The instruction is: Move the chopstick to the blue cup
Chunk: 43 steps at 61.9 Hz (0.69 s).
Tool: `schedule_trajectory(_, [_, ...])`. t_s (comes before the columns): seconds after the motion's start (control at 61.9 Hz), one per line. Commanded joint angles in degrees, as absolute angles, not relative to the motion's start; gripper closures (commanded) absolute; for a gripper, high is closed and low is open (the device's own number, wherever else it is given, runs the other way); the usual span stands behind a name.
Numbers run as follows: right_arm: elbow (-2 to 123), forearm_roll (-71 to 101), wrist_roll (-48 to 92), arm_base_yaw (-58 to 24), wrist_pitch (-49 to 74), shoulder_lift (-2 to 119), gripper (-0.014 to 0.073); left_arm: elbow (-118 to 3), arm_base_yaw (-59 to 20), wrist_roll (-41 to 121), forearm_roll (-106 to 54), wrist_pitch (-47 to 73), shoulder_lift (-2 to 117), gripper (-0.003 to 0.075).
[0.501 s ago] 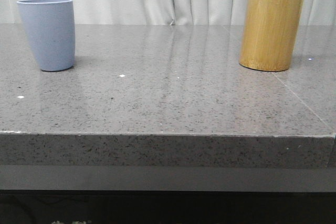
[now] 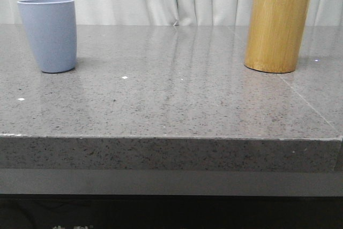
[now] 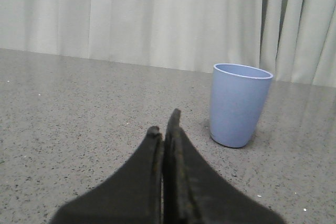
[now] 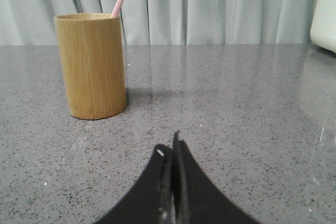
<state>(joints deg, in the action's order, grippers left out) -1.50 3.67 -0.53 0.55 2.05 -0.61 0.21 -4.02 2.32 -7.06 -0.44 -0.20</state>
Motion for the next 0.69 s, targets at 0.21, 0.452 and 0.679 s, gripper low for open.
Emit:
schedule_trajectory(0.21, [-1.32, 3.99, 0.00, 0.92, -3.22, -1.82, 0.0661, 0.92, -4.05, 1.93, -7.57, -4.66, -1.55, 0.0739])
schedule_trajectory(0.452, [-1.32, 3.99, 0.00, 0.92, -4.29, -1.82, 0.0661, 0.92, -4.05, 1.93, -7.57, -5.58, -1.55, 0.0739])
schedule_trajectory(0.679, [1.31, 3.99, 0.00, 0.92, -4.94, -1.77, 0.0661, -2.39, -4.05, 1.93, -7.57, -5.34, -1.55, 0.0739])
